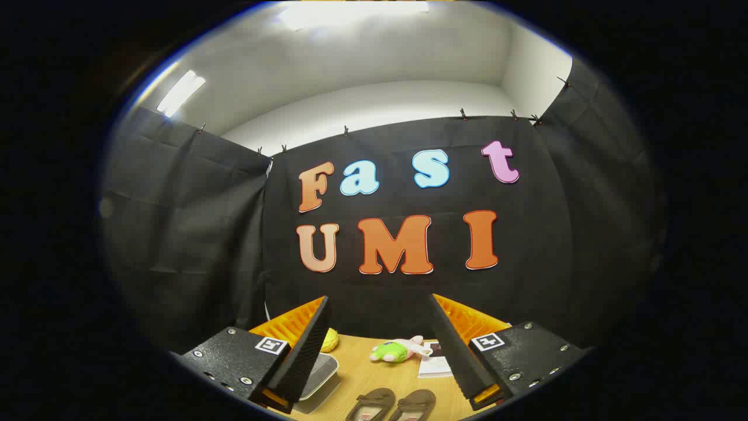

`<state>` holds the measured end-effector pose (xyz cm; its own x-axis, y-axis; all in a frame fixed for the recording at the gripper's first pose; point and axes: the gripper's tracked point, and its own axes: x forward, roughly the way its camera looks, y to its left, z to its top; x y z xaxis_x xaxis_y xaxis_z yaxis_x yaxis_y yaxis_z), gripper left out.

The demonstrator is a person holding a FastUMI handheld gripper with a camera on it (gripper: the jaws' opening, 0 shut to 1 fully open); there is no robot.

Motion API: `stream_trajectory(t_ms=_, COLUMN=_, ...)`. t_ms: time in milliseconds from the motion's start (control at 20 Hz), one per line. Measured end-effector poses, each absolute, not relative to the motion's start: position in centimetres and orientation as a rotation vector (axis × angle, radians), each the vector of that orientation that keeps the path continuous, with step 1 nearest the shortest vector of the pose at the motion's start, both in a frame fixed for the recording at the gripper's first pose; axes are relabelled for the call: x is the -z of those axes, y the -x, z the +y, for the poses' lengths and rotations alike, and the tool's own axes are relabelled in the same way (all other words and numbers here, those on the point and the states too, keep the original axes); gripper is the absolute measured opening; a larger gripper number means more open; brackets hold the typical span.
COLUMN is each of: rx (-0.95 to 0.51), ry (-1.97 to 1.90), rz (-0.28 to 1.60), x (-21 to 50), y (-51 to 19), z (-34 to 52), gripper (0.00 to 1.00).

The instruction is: Open the storage box then place both shoes into the box .Put the left shoe in first, then the right shoe, with the right side of both shoes facing outward in a uniform manner.

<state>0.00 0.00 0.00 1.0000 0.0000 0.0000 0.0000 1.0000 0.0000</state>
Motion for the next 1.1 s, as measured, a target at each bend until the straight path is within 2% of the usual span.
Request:
stream_trajectory(t_ms=700, rx=0.008, ry=0.009, rz=-0.026, x=-0.6, y=0.3, z=0.0, gripper=0.98)
stream_trajectory(t_ms=1100, rx=-0.048, ry=-0.051, rz=0.076, x=2.9, y=-0.8, z=1.2, gripper=0.98)
